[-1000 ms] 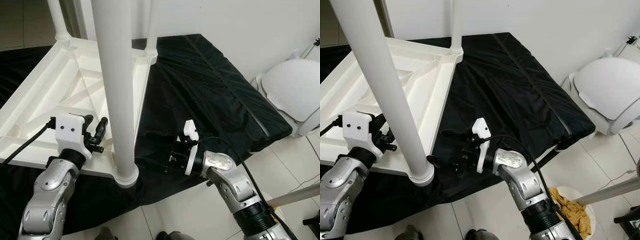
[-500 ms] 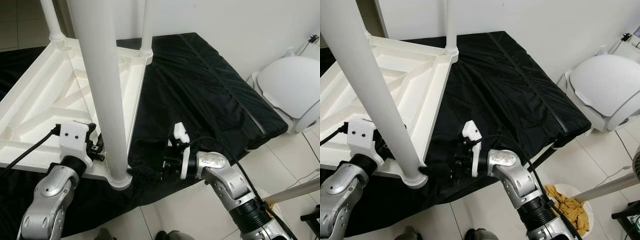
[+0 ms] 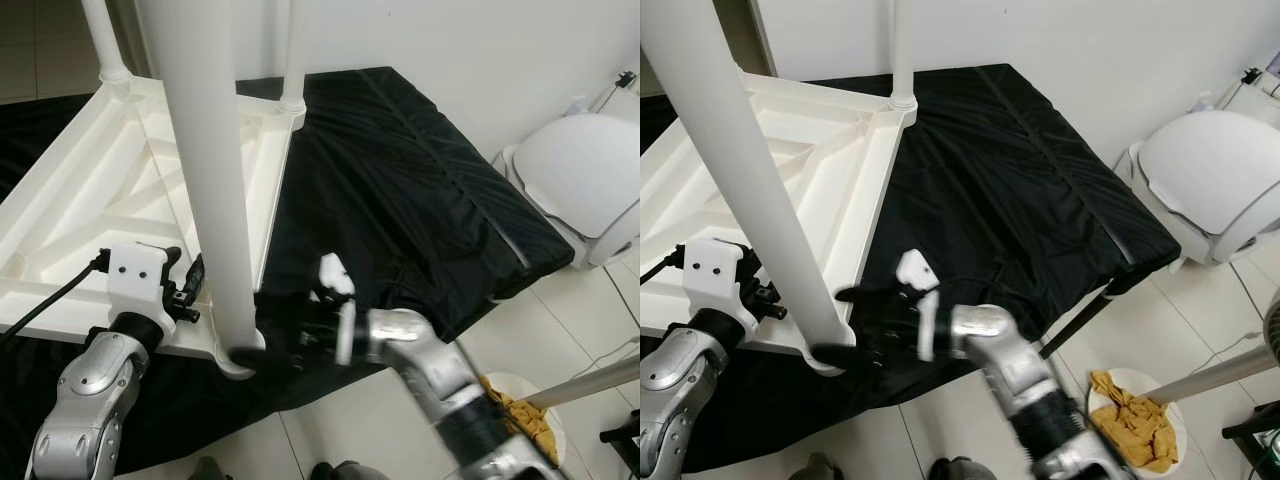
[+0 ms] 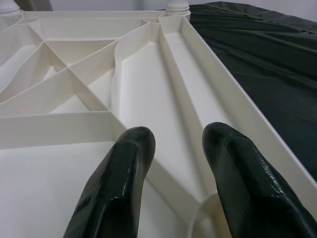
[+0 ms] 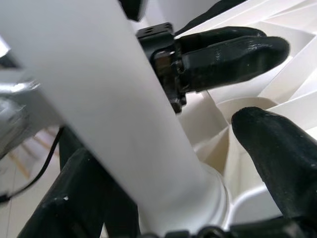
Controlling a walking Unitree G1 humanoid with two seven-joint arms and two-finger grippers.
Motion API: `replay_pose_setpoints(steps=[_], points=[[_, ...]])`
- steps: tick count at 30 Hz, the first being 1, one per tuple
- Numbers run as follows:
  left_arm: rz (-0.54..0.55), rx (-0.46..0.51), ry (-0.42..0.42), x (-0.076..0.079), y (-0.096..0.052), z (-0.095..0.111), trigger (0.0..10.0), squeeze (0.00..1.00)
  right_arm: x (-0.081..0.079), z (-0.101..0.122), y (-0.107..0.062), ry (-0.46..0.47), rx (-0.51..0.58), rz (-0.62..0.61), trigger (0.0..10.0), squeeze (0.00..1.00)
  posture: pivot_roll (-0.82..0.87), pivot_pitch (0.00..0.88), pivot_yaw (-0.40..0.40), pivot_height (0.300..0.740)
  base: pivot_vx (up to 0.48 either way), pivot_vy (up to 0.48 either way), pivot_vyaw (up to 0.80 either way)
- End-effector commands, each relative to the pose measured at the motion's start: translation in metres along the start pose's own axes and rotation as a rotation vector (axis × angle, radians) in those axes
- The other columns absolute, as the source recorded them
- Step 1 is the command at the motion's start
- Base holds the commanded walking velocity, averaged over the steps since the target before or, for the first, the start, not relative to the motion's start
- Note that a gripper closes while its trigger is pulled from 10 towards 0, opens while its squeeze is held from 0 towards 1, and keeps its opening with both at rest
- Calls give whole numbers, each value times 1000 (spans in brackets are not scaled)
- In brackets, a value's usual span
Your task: Building children table
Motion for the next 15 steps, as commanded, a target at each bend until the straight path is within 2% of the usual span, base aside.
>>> replay_pose_setpoints(steps=[1, 10, 14, 15], points=[[0, -19, 4, 1, -2, -2, 10000, 0, 8, -5, 1, 8, -19, -92, 10000, 0, 104, 93, -93, 740, 0, 0, 0], [6, -25, -1, 3, -4, -4, 10000, 0, 7, -10, 8, 56, 2, -164, 10000, 0, 107, 92, -93, 740, 0, 0, 0], [18, -39, 0, 3, -3, -8, 10000, 0, 14, -13, 2, 41, -7, -314, 10000, 0, 95, 86, -94, 740, 0, 0, 0], [18, -39, 0, 3, -3, -8, 10000, 0, 14, -13, 2, 41, -7, -314, 10000, 0, 95, 86, -94, 740, 0, 0, 0]])
Point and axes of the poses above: a point about 5 cm out from each wrist's last joint towards the gripper, its own y axis pointing out of the wrist towards the gripper, its own z axis along the axis of the wrist's last joint, x = y × z, the point moved 1 cm from there along y, pointing out of the wrist towards the gripper, and after that the axes turned 12 degrees about -y, right-handed, at the moved point
